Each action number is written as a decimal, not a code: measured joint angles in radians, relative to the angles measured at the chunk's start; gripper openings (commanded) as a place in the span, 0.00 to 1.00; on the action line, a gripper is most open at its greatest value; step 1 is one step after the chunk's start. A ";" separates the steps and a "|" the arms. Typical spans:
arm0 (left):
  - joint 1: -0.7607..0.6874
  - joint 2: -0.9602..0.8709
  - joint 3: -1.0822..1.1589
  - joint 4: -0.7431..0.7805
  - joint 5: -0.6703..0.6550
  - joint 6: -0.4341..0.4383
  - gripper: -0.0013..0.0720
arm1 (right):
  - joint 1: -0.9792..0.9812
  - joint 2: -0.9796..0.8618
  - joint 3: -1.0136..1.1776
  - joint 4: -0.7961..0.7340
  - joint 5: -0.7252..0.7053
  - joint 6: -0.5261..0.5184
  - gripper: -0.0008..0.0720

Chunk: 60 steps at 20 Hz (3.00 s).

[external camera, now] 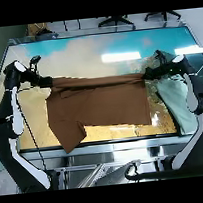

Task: Fold the shirts.

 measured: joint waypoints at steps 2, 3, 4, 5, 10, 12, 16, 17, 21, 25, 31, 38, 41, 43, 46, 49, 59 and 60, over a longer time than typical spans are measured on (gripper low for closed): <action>-0.001 -0.003 -0.022 0.015 -0.007 -0.006 0.03 | 0.015 -0.002 0.003 -0.050 0.001 0.010 0.03; -0.002 -0.005 -0.031 0.019 -0.008 -0.006 0.03 | 0.020 -0.003 0.003 -0.068 0.001 0.012 0.04; -0.002 -0.006 -0.041 0.024 -0.011 -0.006 0.03 | 0.024 -0.003 0.004 -0.078 0.001 0.015 0.03; -0.002 -0.006 -0.051 0.027 -0.011 -0.009 0.03 | 0.027 -0.003 0.005 -0.088 0.001 0.018 0.03; -0.012 -0.008 -0.077 0.036 0.002 -0.009 0.70 | 0.043 -0.002 0.006 -0.115 0.000 0.024 0.27; -0.023 -0.008 -0.080 0.036 0.000 -0.013 0.84 | 0.051 0.007 0.006 -0.113 0.006 0.026 0.52; -0.019 0.001 -0.035 0.037 -0.118 -0.077 0.84 | 0.033 0.091 0.010 -0.141 0.061 0.035 0.52; -0.007 0.009 -0.019 0.038 -0.173 -0.100 0.84 | 0.020 0.126 0.008 -0.137 0.082 0.045 0.52; 0.062 0.138 -0.138 -0.063 -0.317 -0.186 0.84 | -0.048 0.288 -0.139 -0.149 0.156 0.074 0.51; 0.130 0.414 -0.565 -0.122 -0.278 -0.218 0.84 | -0.116 0.459 -0.463 -0.155 0.161 0.074 0.51; 0.219 0.739 -1.171 -0.146 -0.075 -0.229 0.84 | -0.153 0.587 -0.760 -0.129 0.121 0.055 0.51; 0.135 0.817 -1.422 -0.281 0.220 -0.206 0.80 | -0.158 0.608 -0.901 -0.093 0.109 0.044 0.54; 0.080 0.768 -1.388 -0.323 0.334 -0.172 0.15 | -0.158 0.609 -0.978 -0.091 0.099 0.044 0.54; 0.048 0.735 -1.342 -0.330 0.353 -0.164 0.03 | -0.156 0.610 -1.023 -0.064 0.093 0.031 0.53; 0.015 0.704 -1.273 -0.332 0.347 -0.153 0.04 | -0.130 0.606 -1.070 -0.012 0.076 -0.009 0.21; 0.001 0.729 -1.210 -0.349 0.302 -0.145 0.04 | -0.093 0.604 -1.087 0.061 0.051 -0.060 0.04; 0.007 1.081 -1.151 -0.199 0.025 -0.206 0.04 | -0.088 0.826 -1.086 -0.171 0.132 0.097 0.04; 0.007 1.111 -1.168 -0.189 0.008 -0.209 0.04 | -0.088 0.846 -1.086 -0.200 0.147 0.115 0.04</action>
